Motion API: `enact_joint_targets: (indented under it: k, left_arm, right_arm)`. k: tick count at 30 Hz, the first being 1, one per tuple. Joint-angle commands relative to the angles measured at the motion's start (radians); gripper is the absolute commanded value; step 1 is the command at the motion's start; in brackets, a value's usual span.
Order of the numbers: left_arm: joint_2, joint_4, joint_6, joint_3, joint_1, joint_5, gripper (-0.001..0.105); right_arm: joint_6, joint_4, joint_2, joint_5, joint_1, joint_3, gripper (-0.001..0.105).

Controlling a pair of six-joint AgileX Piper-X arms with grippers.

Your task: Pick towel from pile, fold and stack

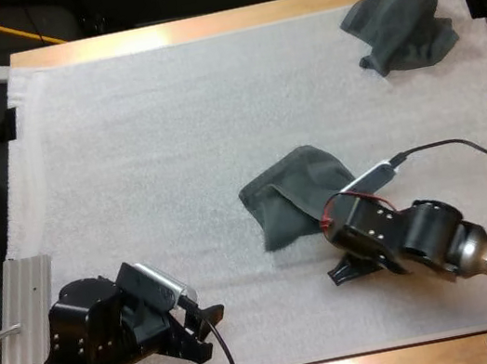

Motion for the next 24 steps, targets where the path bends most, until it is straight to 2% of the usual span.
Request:
enact_joint_targets:
  k: [1, 10, 17, 18, 24]
  left_arm:
    - [-0.002, -0.036, 0.004, -0.006, -0.004, 0.014, 0.06]
    - [0.053, -0.173, -0.023, 0.03, -0.007, 0.031, 0.06]
    - [0.254, -0.251, -0.062, 0.046, -0.046, 0.068, 0.06]
    - [0.23, -0.243, -0.054, 0.04, -0.032, 0.067, 0.061]
    - [0.428, -0.344, -0.097, 0.042, -0.04, 0.131, 0.061]
  right_arm:
    - [0.033, 0.067, -0.063, 0.024, -0.002, -0.007, 0.0]
    - [0.095, 0.107, -0.101, 0.02, -0.002, 0.001, 0.0]
    - [0.114, 0.088, -0.099, 0.003, -0.005, 0.01, 0.0]
    - [0.106, 0.101, -0.097, 0.018, -0.002, 0.005, 0.0]
    - [0.115, 0.098, -0.104, 0.024, 0.002, 0.005, 0.0]
